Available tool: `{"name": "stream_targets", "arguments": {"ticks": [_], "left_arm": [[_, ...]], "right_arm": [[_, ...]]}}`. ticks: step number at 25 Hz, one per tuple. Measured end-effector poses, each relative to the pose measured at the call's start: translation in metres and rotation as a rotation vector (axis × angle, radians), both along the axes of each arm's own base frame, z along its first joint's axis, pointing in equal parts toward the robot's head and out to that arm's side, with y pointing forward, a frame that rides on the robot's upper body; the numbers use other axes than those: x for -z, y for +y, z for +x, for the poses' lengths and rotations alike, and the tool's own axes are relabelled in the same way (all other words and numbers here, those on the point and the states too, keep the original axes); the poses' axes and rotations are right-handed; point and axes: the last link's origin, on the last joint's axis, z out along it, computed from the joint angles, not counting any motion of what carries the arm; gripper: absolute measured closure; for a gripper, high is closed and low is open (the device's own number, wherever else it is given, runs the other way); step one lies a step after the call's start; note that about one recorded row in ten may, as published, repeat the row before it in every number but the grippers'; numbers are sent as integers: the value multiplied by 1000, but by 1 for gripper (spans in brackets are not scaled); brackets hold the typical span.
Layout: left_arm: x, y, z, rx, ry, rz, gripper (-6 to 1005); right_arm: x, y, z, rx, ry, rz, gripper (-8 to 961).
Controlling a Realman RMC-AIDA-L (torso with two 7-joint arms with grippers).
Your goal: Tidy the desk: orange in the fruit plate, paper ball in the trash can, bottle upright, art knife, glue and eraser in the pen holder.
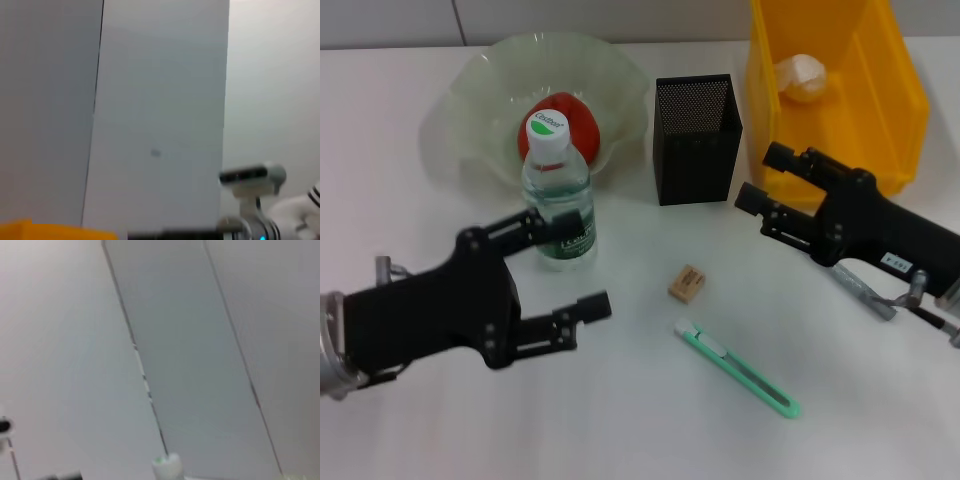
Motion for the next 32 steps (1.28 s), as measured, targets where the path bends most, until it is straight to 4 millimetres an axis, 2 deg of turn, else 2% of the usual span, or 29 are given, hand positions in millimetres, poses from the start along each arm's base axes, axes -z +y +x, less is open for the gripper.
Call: {"name": "stream_targets", "arguments": {"ticks": [5, 14, 18, 24, 28, 32], "left_arm": [[8, 0, -6, -30, 40, -17, 204], [12, 1, -5, -31, 48, -23, 203], [11, 0, -5, -33, 46, -26, 203], [14, -5, -10, -61, 34, -35, 204], [16, -5, -9, -62, 33, -41, 204], [17, -5, -10, -71, 34, -42, 204]], "right_arm": [[-14, 4, -4, -24, 22, -31, 216], [-12, 4, -9, -60, -9, -73, 215], [-19, 9, -11, -54, -26, -132, 215], [-45, 27, -20, 2, -138, -270, 215], [-70, 46, -37, 104, -269, -382, 216], [-91, 60, -59, 184, -448, -418, 216]]}}
